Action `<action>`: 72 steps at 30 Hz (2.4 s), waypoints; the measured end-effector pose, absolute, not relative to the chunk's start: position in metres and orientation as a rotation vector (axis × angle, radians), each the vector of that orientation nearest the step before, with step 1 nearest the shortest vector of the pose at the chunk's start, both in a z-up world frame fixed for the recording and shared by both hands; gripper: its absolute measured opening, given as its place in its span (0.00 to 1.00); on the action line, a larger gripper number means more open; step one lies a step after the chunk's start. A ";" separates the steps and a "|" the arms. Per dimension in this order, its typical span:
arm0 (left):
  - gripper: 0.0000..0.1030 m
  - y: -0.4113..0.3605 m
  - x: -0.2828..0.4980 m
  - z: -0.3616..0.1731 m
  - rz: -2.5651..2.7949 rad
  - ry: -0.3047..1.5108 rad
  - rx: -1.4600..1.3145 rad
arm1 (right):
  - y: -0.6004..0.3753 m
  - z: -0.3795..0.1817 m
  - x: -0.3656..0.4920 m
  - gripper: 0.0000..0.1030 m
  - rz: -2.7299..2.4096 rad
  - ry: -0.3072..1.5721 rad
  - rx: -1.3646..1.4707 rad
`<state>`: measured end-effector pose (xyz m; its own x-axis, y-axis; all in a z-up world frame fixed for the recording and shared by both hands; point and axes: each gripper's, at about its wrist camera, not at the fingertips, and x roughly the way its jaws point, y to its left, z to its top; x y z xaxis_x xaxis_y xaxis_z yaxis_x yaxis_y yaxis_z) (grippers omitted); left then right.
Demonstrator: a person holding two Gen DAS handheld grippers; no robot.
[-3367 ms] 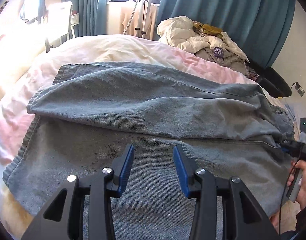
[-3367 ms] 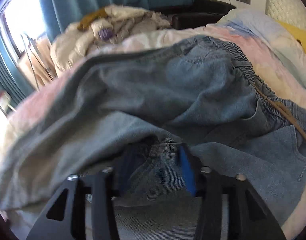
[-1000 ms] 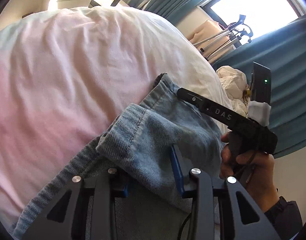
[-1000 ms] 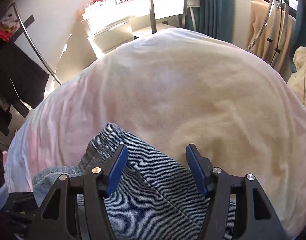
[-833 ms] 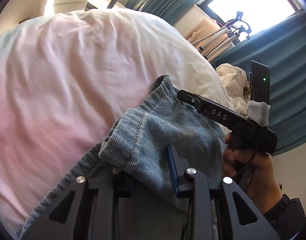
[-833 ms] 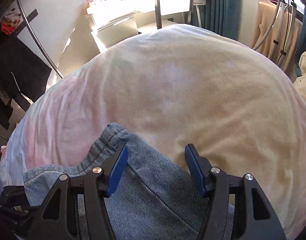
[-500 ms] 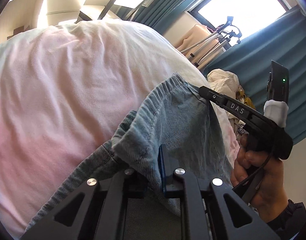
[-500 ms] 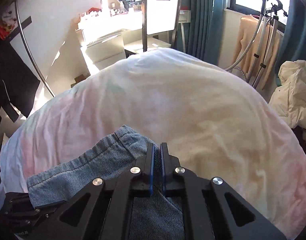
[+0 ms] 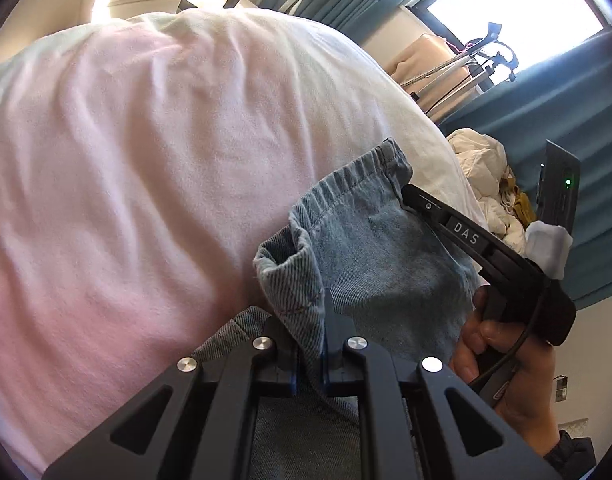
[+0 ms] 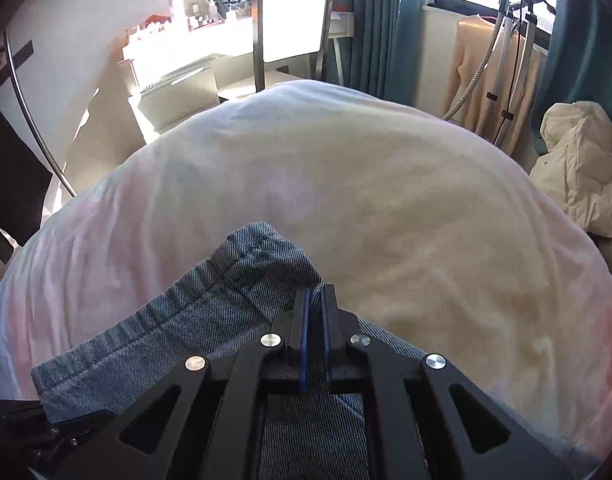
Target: Fold clothes
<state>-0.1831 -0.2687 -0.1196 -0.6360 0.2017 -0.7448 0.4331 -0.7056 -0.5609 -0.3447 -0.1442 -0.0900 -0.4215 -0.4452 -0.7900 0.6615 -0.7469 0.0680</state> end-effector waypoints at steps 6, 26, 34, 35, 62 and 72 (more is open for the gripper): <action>0.08 -0.265 -0.181 -0.113 -2.495 1.091 1.261 | -0.069 -0.042 -0.314 0.08 -2.192 0.022 1.050; 0.42 -0.211 -0.073 -0.033 -2.680 1.024 1.298 | 0.331 0.030 -0.041 0.08 -2.993 -0.447 1.018; 0.42 -0.191 -0.020 -0.072 -2.419 1.149 1.652 | 0.416 0.015 -0.007 0.08 -3.110 -0.845 1.138; 0.42 -0.193 -0.012 -0.074 -2.386 1.162 1.655 | 0.419 0.017 0.000 0.08 -3.116 -0.870 1.100; 0.39 -0.202 0.006 -0.154 -2.010 1.640 1.824 | 0.634 -0.024 0.125 0.66 -3.036 -1.476 0.970; 0.22 -0.193 -0.002 -0.146 -2.151 1.651 1.721 | 0.684 -0.119 0.113 0.66 -2.700 -2.046 1.047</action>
<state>-0.0018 -0.1928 -0.1462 -0.4243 0.5972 -0.6807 0.5032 -0.4695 -0.7255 0.1127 0.6844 -0.1189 -0.7519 -0.0274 -0.6588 -0.6268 -0.2801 0.7271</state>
